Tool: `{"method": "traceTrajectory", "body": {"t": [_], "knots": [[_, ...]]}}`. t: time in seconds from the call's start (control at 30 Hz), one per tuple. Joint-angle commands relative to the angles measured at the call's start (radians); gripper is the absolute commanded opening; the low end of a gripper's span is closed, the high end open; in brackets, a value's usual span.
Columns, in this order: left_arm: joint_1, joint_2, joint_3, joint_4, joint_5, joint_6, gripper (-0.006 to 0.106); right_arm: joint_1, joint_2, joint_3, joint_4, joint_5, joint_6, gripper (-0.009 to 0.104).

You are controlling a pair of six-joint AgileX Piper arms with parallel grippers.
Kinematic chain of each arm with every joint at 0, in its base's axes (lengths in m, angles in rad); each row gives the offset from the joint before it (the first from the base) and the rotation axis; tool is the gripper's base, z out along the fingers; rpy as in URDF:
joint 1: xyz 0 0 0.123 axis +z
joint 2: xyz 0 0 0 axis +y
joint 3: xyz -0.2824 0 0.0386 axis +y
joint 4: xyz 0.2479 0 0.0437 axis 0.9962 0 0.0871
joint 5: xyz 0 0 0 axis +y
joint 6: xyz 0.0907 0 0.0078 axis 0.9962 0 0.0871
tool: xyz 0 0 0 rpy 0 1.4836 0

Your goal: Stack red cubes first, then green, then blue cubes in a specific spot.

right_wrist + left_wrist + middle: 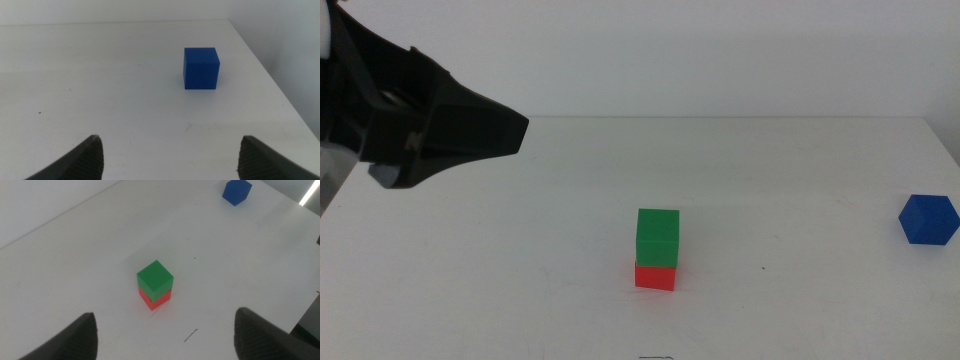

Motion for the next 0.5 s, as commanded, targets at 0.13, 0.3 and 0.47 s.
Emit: {"method": "traceTrajectory", "body": {"t": [0.13,0.3,0.47], "knots": [[0.003,-0.011,-0.021,-0.039,-0.062,-0.003,0.094,-0.006,0.062,-0.151,-0.003,0.020,-0.005,0.085],[0.003,-0.011,-0.021,-0.039,-0.062,-0.003,0.094,-0.005,0.221,-0.326,-0.020,0.109,-0.005,0.085],[0.003,-0.011,-0.021,-0.039,-0.062,-0.003,0.094,-0.005,0.428,-0.515,-0.072,0.168,-0.005,0.085]]}}
